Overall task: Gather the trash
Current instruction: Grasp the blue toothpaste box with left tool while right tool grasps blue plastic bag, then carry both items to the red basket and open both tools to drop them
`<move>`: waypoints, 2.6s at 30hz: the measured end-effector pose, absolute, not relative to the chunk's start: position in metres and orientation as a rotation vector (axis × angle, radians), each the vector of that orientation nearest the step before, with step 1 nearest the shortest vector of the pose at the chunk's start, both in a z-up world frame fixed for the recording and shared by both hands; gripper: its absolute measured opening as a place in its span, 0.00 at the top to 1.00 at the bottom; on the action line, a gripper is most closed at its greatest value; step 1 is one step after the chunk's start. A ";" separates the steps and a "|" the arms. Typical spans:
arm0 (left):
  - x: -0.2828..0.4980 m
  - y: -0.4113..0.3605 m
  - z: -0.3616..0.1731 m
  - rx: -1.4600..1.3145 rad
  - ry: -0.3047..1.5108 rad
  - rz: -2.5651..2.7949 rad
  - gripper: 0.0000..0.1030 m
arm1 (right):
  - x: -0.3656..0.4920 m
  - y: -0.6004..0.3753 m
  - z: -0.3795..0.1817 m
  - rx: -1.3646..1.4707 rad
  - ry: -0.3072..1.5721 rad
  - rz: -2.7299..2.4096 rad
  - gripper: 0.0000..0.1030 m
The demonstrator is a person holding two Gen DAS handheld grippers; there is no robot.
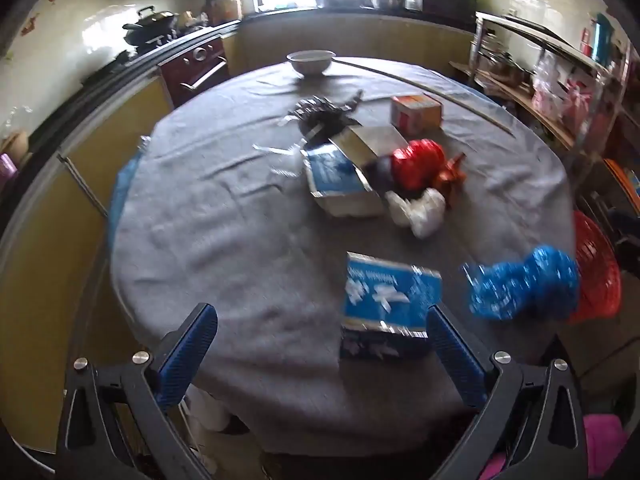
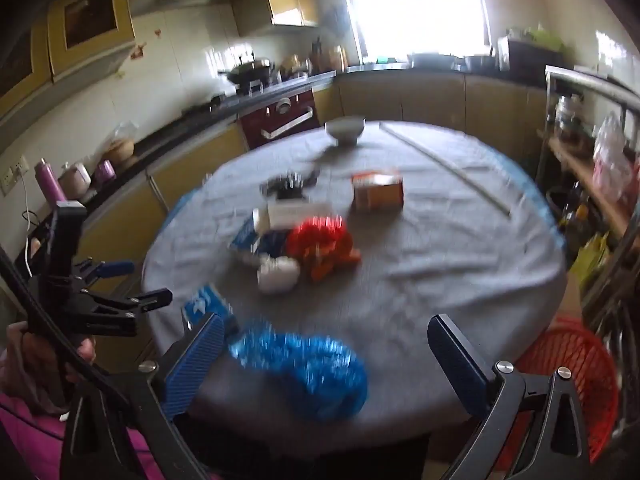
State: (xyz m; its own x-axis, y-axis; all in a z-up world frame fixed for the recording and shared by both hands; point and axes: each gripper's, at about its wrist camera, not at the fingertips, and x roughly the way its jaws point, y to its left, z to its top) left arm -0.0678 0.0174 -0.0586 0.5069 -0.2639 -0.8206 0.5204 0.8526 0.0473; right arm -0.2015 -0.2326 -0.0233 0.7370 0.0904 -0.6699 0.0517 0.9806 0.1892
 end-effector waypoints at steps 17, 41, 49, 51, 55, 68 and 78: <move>-0.047 -0.001 -0.094 0.214 1.107 -0.581 0.00 | -0.163 -0.242 -0.105 0.392 0.916 0.088 0.26; -0.045 -0.032 -0.072 0.227 1.047 -0.667 0.31 | -0.179 -0.278 -0.093 0.533 0.837 0.069 0.35; -0.075 -0.116 -0.040 0.367 0.945 -0.874 0.31 | -0.221 -0.343 -0.084 0.655 0.721 -0.107 0.35; -0.088 -0.148 -0.035 0.414 0.920 -0.944 0.31 | -0.239 -0.364 -0.083 0.695 0.686 -0.175 0.35; -0.118 -0.209 -0.031 0.504 0.869 -1.066 0.30 | -0.283 -0.411 -0.087 0.777 0.625 -0.327 0.35; -0.186 -0.363 -0.060 0.692 0.891 -1.282 0.30 | -0.401 -0.492 -0.128 1.083 0.470 -0.521 0.33; -0.188 -0.373 -0.073 0.717 0.930 -1.266 0.30 | -0.411 -0.508 -0.142 1.192 0.446 -0.518 0.31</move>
State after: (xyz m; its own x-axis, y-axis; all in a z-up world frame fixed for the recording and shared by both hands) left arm -0.1875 -0.3727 -0.0727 0.0437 -0.4661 -0.8837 0.9827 0.1796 -0.0461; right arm -0.4112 -0.5082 -0.1421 0.8007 -0.1432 -0.5817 0.5965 0.2799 0.7522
